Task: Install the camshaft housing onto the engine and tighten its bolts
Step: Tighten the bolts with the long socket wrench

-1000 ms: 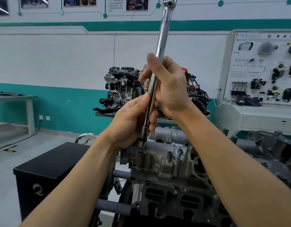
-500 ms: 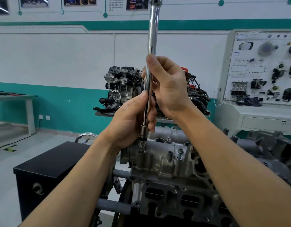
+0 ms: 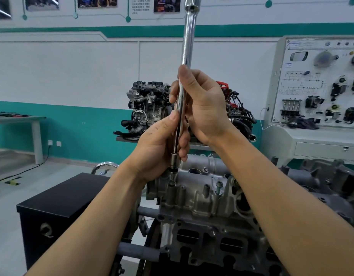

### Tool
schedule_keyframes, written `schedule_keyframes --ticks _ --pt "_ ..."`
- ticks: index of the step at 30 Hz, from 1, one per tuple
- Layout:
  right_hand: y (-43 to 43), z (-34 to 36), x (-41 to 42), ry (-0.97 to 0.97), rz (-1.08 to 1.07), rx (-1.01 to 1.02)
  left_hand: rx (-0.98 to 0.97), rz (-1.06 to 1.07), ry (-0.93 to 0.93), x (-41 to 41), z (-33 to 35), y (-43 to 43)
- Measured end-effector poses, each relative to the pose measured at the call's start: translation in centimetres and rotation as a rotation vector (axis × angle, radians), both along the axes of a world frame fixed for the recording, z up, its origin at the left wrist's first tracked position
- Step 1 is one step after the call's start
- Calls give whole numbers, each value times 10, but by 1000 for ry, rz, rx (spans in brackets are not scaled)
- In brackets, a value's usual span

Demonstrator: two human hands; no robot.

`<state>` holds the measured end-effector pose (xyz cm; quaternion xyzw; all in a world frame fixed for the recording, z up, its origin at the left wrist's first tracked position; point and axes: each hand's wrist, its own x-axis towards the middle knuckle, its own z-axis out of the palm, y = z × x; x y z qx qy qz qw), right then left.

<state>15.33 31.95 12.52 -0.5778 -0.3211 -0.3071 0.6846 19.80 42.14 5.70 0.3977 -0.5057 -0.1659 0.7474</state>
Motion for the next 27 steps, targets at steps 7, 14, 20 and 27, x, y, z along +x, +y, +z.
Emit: schedule_keyframes --ticks 7,14,20,27 --pt "-1 -1 -3 53 59 -45 40 -49 30 0 1 0" --pt "2 1 -7 5 -16 -48 39 -24 23 4 1 -2" --pt "0 0 -2 -32 -106 7 -25 41 -47 4 -3 -2" --pt "-2 -2 -4 41 58 -53 10 25 7 3 -1 -2"
